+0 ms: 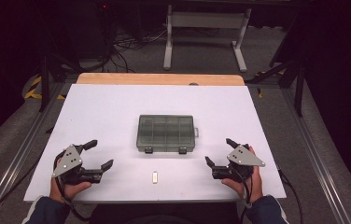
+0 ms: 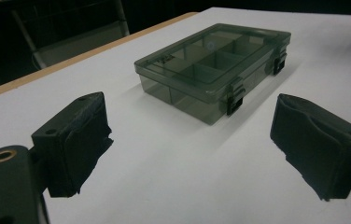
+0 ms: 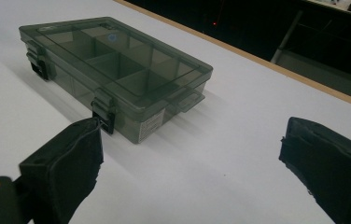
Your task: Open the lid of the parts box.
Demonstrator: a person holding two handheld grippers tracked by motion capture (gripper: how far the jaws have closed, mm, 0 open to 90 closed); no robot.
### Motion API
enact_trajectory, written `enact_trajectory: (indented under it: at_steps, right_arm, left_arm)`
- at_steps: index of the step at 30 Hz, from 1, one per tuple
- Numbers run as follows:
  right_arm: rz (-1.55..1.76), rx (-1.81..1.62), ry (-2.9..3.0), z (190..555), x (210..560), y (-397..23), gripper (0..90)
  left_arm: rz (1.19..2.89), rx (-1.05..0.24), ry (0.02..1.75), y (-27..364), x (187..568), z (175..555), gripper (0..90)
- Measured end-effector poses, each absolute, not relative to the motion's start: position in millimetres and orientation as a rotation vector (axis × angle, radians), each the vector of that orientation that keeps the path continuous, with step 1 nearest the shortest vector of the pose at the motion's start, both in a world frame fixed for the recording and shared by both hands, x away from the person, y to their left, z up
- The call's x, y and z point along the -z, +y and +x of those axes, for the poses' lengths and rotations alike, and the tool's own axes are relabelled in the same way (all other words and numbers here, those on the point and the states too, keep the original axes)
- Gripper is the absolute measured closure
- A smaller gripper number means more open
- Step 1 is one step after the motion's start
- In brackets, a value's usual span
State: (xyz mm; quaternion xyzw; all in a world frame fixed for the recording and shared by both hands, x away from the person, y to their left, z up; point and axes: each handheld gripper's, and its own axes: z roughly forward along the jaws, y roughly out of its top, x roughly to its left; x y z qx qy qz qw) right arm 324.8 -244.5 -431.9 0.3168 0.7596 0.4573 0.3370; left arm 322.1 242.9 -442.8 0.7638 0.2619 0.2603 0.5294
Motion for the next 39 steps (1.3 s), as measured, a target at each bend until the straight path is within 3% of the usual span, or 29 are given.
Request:
enact_trajectory:
  at_steps: [13,24,26,31,39]
  right_arm:
    - [0.795,-1.216,2.016,329,434,-240,7.9]
    - [0.767,-1.218,2.092,361,426,-220,10.7]
    - [0.738,-1.231,2.143,376,422,-214,17.0]
    - [0.72,-1.217,2.214,397,421,-203,19.4]
    - [0.724,-1.189,2.322,411,430,-185,25.4]
  left_arm:
    - [1.88,-0.595,0.59,233,448,330,11.3]
    - [1.883,-0.521,0.606,215,446,371,11.2]
    - [1.908,-0.486,0.597,206,446,381,10.9]
    - [1.978,-0.501,0.578,181,447,399,11.9]
    - [2.067,-0.408,0.574,164,458,413,13.1]
